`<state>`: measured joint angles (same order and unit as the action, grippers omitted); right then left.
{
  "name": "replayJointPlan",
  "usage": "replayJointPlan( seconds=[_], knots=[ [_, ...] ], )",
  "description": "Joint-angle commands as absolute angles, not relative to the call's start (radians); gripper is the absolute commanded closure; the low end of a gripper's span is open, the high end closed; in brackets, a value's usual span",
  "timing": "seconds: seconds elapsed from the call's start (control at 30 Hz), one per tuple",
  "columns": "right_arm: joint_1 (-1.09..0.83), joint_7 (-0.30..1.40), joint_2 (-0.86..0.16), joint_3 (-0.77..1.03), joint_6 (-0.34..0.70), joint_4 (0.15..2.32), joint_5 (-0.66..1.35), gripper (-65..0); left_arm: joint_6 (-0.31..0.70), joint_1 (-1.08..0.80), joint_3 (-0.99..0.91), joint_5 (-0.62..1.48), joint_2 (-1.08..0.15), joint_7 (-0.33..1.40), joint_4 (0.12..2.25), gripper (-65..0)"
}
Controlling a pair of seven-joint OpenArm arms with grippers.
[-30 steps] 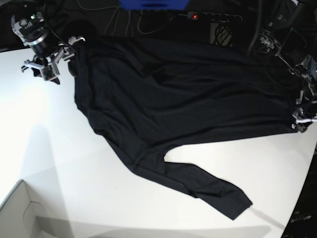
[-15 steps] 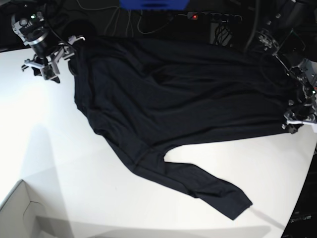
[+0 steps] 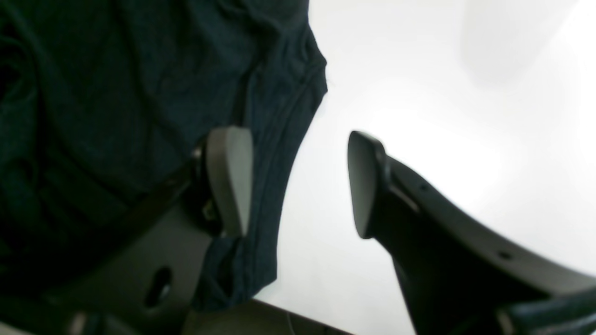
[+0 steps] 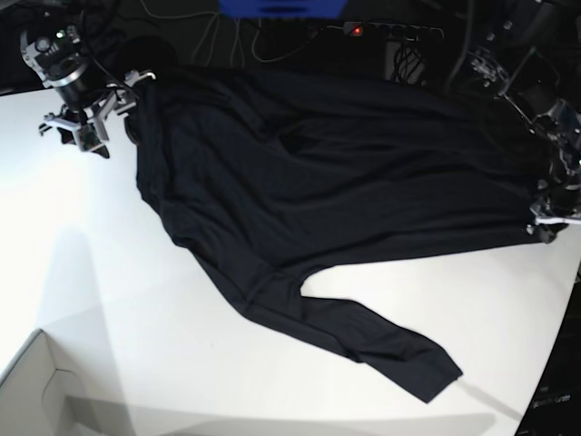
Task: Layout the t-shirt on the table in an organized manner, then fold the t-shirt properly
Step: 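Pull the held shirt edge taut between both grippers, raising it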
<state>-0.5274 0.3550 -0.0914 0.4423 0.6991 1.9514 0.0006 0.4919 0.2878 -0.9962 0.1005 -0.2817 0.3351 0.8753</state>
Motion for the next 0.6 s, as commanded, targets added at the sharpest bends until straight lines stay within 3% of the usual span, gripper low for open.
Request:
replayJointPlan(
  seconds=[0.0,0.3,0.43,0.57],
  knots=[
    [-0.530,0.332,-0.101,0.449,0.698,1.966,0.015,-33.2,0.496,0.311,-0.992,0.107,-0.289,0.311,0.911,-23.8],
    [-0.529,0.332,-0.101,0.449,0.698,1.966,0.015,-33.3,0.495,0.311,-0.986,0.104,-0.286,0.302,0.858,-23.8],
    [-0.529,0.332,-0.108,0.449,0.698,1.966,0.015,-33.3,0.407,0.308,-0.986,0.104,-0.286,0.300,0.855,-23.8],
    [-0.529,0.334,-0.116,0.449,0.698,1.966,0.015,-33.3,0.395,0.308,-0.986,0.104,-0.286,0.300,0.855,-23.8]
  ],
)
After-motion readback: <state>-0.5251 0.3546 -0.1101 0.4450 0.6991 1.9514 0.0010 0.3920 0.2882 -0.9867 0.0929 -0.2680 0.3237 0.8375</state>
